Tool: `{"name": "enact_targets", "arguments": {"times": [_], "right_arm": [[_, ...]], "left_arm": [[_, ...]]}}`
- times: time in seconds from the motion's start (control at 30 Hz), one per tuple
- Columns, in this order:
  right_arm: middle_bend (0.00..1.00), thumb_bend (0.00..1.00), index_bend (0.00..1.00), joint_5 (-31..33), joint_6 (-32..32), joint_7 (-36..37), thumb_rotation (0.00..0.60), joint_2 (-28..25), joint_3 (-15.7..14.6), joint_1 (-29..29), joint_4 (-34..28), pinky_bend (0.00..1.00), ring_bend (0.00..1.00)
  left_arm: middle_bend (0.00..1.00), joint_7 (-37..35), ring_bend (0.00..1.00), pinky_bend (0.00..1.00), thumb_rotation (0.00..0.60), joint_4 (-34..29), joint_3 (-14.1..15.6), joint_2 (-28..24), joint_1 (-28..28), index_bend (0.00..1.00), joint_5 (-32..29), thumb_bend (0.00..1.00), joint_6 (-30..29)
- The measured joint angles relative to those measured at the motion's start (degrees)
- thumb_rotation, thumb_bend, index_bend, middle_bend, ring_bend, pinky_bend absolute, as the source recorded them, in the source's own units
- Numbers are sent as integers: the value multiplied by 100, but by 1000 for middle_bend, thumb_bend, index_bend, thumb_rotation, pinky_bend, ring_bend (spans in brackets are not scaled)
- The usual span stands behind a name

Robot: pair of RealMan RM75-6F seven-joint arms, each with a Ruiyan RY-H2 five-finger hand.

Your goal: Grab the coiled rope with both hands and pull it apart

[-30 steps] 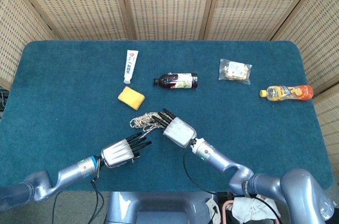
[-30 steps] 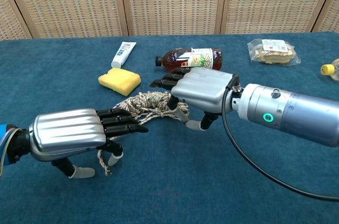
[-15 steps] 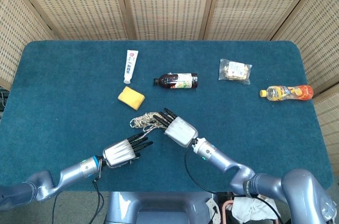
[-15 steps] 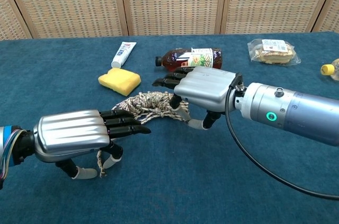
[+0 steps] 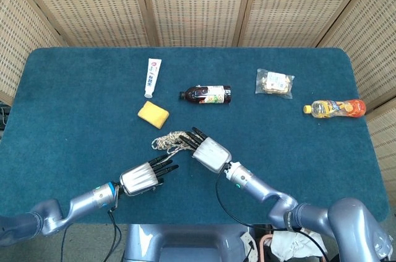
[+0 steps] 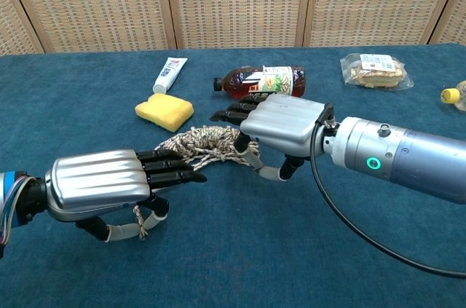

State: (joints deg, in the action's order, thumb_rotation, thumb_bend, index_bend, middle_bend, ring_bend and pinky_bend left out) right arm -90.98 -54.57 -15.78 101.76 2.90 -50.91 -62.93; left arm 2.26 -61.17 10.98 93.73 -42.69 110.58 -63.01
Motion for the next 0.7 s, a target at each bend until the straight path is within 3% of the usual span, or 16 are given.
{"name": "enact_targets", "arguments": {"times": [0.4, 0.7], "right_arm": [[0, 755, 687, 0, -44, 15, 600, -23, 15, 20, -15, 0, 0], [0, 755, 687, 6, -139, 50, 600, -181, 25, 86, -49, 0, 0]], "left_arm": [[0, -3, 0, 0, 600, 112, 43, 29, 46, 720, -59, 479, -131], [0, -478, 0, 0, 600, 449, -34, -174, 431, 736, -368, 489, -770]]}}
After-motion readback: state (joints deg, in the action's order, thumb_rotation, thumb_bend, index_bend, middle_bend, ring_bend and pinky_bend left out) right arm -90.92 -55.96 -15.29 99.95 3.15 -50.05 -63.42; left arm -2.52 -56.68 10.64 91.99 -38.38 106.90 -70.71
